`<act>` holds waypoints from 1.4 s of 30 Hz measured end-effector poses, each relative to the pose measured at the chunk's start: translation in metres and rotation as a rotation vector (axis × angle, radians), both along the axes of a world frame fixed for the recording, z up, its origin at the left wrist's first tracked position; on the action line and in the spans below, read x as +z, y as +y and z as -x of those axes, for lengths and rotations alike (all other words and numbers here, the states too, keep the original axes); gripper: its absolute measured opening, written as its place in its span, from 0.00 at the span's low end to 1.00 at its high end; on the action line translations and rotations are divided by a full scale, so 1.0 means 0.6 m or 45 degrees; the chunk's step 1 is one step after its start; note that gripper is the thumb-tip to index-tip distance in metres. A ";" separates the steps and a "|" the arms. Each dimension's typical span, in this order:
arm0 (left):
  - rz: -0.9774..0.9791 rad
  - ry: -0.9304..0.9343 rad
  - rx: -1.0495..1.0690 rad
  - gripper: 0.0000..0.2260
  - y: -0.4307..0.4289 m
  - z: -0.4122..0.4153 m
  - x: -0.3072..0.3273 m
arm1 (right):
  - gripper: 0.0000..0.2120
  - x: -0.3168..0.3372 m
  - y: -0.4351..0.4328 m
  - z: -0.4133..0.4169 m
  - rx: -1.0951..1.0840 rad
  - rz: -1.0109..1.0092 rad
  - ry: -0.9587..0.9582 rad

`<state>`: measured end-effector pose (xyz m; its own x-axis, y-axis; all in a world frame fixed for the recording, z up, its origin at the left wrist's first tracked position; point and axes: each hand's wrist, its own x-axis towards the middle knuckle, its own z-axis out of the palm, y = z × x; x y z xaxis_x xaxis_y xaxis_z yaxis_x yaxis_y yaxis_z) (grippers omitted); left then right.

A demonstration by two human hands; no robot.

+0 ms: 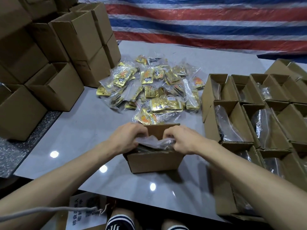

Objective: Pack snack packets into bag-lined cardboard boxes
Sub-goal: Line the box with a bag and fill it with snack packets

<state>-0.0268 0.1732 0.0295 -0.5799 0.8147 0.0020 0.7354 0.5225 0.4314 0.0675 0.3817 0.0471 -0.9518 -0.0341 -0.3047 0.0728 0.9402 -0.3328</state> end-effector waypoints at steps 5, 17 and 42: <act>0.209 0.031 0.014 0.08 -0.010 0.000 0.013 | 0.08 -0.012 0.009 -0.002 -0.102 -0.105 0.193; 0.360 -0.436 0.207 0.25 0.003 -0.011 0.004 | 0.08 -0.011 0.009 0.007 -0.220 0.263 -0.164; 0.738 0.391 0.488 0.12 0.065 -0.057 -0.004 | 0.10 -0.025 -0.040 0.018 -0.483 -0.139 0.055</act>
